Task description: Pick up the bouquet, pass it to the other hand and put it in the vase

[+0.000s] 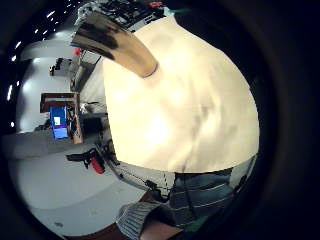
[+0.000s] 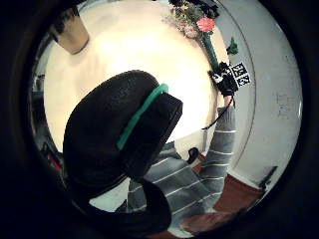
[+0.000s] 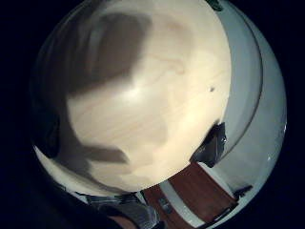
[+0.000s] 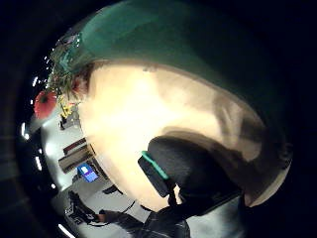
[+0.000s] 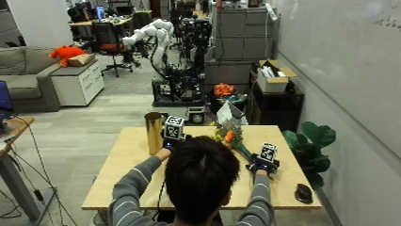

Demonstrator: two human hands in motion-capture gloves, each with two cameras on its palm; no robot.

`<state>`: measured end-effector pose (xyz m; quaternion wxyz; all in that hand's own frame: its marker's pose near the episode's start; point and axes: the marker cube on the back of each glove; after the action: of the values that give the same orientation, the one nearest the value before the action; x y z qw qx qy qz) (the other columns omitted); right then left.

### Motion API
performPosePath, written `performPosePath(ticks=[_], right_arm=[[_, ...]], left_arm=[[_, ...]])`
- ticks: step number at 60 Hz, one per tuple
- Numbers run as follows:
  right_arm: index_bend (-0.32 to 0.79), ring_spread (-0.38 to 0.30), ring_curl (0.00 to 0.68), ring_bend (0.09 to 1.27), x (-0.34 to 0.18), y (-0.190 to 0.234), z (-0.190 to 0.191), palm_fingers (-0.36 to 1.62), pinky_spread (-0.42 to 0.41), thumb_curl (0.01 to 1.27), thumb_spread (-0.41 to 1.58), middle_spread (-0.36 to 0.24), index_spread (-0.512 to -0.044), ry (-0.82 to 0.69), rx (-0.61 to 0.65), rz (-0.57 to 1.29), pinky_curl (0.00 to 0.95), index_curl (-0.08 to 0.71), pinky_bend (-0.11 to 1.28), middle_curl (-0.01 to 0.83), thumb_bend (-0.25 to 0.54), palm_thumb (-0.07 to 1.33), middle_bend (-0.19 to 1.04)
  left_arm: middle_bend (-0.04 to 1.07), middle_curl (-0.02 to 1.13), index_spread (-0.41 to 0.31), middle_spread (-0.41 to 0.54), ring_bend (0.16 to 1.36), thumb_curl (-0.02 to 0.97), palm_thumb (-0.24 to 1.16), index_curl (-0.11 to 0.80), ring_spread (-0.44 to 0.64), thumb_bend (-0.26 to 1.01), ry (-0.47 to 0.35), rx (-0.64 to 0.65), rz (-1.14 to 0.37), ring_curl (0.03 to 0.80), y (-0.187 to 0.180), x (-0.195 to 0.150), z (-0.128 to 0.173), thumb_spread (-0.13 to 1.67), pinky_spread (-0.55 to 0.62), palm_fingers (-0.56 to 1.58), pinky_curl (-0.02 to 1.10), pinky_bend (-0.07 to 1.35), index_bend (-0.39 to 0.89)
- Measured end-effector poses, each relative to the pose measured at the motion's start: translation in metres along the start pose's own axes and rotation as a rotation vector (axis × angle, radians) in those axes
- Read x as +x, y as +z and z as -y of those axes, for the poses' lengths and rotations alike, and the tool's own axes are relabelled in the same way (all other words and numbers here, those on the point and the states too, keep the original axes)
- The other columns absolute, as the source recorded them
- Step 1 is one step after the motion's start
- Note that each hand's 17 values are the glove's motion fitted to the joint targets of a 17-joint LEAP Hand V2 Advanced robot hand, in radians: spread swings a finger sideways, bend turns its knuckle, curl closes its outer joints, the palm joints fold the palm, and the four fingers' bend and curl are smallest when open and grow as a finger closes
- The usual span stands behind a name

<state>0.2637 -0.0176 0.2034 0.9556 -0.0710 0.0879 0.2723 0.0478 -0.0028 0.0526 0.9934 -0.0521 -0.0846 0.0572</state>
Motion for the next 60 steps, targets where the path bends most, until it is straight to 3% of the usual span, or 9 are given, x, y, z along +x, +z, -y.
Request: performPosePath(ticks=[15, 28, 32, 37, 43, 46, 51, 56, 60], right_arm=[[0.1, -0.004, 0.228, 0.44, -0.002, 0.003, 0.0, 0.1, 0.219, 0.3, 1.05, -0.086, -0.357, -0.025, -0.003, 0.019, 0.319, 0.15, 0.36, 0.269, -0.018, 0.36, 0.19], [0.19, -0.008, 0.254, 0.42, -0.007, -0.008, 0.008, 0.24, 0.137, 0.29, 1.07, -0.049, -0.29, -0.021, 0.097, 0.027, 0.348, 0.211, 0.44, 0.287, -0.02, 0.37, 0.18], [0.2, -0.027, 0.268, 0.45, -0.009, -0.012, 0.004, 0.45, 0.072, 0.31, 1.14, -0.025, -0.265, -0.021, 0.086, 0.033, 0.342, 0.237, 0.41, 0.317, 0.058, 0.52, 0.24], [0.26, -0.061, 0.276, 0.42, -0.012, -0.014, 0.0, 0.71, 0.019, 0.33, 1.2, -0.029, -0.2, -0.002, 0.055, -0.013, 0.33, 0.292, 0.35, 0.359, 0.128, 0.67, 0.31], [0.24, -0.095, 0.32, 0.44, -0.016, -0.021, 0.002, 0.85, -0.023, 0.33, 1.22, -0.041, -0.157, 0.003, 0.081, -0.094, 0.354, 0.339, 0.36, 0.385, 0.142, 0.75, 0.3], [0.17, -0.115, 0.333, 0.46, -0.015, -0.025, 0.002, 0.95, -0.071, 0.32, 1.23, -0.052, -0.153, 0.047, 0.076, -0.125, 0.363, 0.335, 0.41, 0.388, 0.139, 0.76, 0.27], [0.04, -0.152, 0.404, 0.62, -0.015, -0.03, -0.002, 1.16, -0.18, 0.33, 1.3, -0.091, -0.154, 0.085, 0.051, -0.137, 0.408, 0.295, 0.52, 0.42, 0.179, 0.84, 0.29], [0.05, -0.174, 0.461, 0.74, -0.02, -0.033, -0.007, 1.26, -0.232, 0.37, 1.36, -0.126, -0.168, 0.037, 0.082, -0.145, 0.453, 0.269, 0.64, 0.458, 0.238, 0.94, 0.33], [0.11, -0.188, 0.501, 0.82, -0.015, -0.032, -0.013, 1.34, -0.24, 0.41, 1.35, -0.152, -0.185, 0.144, 0.066, -0.2, 0.485, 0.272, 0.73, 0.504, 0.281, 1.04, 0.43]], left_arm=[[0.17, 0.28, 0.003, 0.278, 0.43, 0.253, 0.02, 0.374, 0.45, -0.02, 0.012, -0.001, -0.006, 0.268, 0.002, 0.0, 0.002, 1.12, 0.44, 0.2, 0.34, 0.42, 0.18], [0.17, 0.28, 0.003, 0.278, 0.42, 0.254, 0.03, 0.38, 0.45, -0.02, -0.012, -0.017, -0.001, 0.267, 0.004, -0.002, 0.001, 1.12, 0.44, 0.2, 0.33, 0.41, 0.18], [0.17, 0.28, 0.003, 0.278, 0.42, 0.254, 0.03, 0.38, 0.45, -0.02, -0.016, 0.005, -0.005, 0.266, 0.001, -0.002, 0.003, 1.12, 0.44, 0.2, 0.33, 0.41, 0.18], [0.17, 0.28, 0.003, 0.278, 0.42, 0.255, 0.04, 0.38, 0.45, -0.02, -0.015, 0.014, 0.005, 0.266, -0.001, -0.003, 0.002, 1.13, 0.44, 0.2, 0.33, 0.41, 0.17], [0.17, 0.28, 0.003, 0.278, 0.42, 0.254, 0.05, 0.381, 0.45, -0.02, 0.021, 0.02, -0.012, 0.266, -0.001, -0.002, 0.003, 1.13, 0.44, 0.2, 0.33, 0.41, 0.17], [0.17, 0.28, 0.003, 0.278, 0.42, 0.254, 0.05, 0.381, 0.45, -0.02, -0.005, -0.021, -0.007, 0.266, 0.0, -0.005, -0.001, 1.14, 0.44, 0.2, 0.33, 0.41, 0.17], [0.17, 0.27, 0.003, 0.278, 0.42, 0.256, 0.06, 0.381, 0.45, -0.01, -0.029, -0.044, 0.0, 0.266, -0.001, -0.01, -0.005, 1.14, 0.44, 0.2, 0.33, 0.41, 0.17], [0.17, 0.27, 0.0, 0.278, 0.42, 0.255, 0.07, 0.381, 0.45, -0.02, -0.026, -0.019, -0.01, 0.266, -0.004, -0.014, -0.005, 1.14, 0.44, 0.2, 0.33, 0.41, 0.17], [0.16, 0.27, 0.0, 0.277, 0.42, 0.255, 0.07, 0.383, 0.45, -0.02, -0.048, 0.002, -0.009, 0.266, -0.006, -0.019, -0.004, 1.14, 0.44, 0.21, 0.33, 0.41, 0.18]])
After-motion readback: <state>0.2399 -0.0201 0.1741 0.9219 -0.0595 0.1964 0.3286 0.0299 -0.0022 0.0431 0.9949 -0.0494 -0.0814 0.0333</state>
